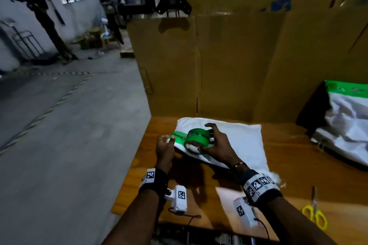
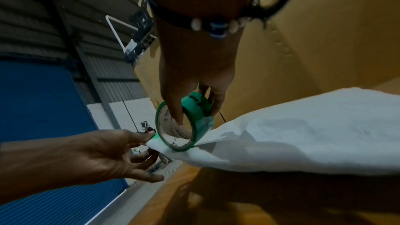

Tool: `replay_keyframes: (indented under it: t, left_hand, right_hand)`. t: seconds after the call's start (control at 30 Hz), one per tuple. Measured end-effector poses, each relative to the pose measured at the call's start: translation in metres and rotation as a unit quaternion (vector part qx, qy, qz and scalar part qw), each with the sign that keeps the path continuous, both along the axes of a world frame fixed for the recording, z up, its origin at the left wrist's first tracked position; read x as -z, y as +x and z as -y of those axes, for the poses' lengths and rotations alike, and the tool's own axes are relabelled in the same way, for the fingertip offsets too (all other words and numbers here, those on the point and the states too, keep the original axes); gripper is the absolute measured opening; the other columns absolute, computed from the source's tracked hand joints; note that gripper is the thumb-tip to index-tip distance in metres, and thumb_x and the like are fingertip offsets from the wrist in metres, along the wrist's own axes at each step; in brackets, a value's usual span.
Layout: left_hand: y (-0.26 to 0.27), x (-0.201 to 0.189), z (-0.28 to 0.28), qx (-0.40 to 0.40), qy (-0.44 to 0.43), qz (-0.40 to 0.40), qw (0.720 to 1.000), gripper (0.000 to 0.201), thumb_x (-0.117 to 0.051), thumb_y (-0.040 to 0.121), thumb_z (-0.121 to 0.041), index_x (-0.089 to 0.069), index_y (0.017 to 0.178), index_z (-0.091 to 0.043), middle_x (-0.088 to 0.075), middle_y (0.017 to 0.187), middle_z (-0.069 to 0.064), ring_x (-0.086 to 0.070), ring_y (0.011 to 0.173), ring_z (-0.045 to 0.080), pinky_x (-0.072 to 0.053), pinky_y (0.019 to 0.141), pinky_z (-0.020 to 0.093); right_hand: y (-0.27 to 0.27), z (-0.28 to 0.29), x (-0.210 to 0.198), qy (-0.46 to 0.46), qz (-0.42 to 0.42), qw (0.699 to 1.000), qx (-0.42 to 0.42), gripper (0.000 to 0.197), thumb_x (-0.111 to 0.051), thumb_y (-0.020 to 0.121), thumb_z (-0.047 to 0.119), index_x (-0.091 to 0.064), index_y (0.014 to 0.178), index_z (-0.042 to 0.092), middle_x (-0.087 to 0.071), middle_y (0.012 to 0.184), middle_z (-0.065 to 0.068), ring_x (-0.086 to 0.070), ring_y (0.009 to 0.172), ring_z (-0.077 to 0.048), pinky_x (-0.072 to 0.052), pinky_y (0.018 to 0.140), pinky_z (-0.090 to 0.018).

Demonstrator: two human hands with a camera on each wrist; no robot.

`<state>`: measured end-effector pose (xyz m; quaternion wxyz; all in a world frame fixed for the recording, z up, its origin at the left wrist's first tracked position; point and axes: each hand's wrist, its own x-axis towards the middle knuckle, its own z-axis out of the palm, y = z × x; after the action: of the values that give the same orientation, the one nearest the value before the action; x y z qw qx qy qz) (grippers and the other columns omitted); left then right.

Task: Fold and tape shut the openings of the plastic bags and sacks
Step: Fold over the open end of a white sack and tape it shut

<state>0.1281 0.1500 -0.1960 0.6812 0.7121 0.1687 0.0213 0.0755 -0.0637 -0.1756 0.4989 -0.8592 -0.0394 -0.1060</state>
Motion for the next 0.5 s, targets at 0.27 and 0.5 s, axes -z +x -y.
replay_keyframes:
  t: [0.27,0.5]
  left_hand:
    - [-0.035,0.059,-0.057,0.117,0.2,0.048,0.972,0.022,-0.08,0.089,-0.01,-0.06,0.097,-0.015,-0.065,0.094,0.003,-0.062,0.086,0.024,-0.051,0.073,0.03]
    - [-0.054,0.094,-0.079,0.212,0.368,0.047,0.904,0.033,-0.061,0.099,-0.043,-0.054,0.129,-0.034,-0.069,0.123,0.002,-0.068,0.105,0.028,-0.059,0.083,0.044]
  right_hand:
    - [-0.033,-0.033,0.053,-0.021,-0.064,0.998,-0.015,0.077,-0.092,0.07,0.04,-0.049,0.132,0.025,-0.07,0.114,0.0,-0.069,0.101,-0.016,-0.058,0.086,-0.031]
    - [-0.046,-0.038,0.09,-0.014,-0.114,0.993,-0.015,0.074,-0.092,0.078,0.021,-0.052,0.14,0.024,-0.068,0.127,-0.003,-0.069,0.114,-0.018,-0.06,0.091,-0.029]
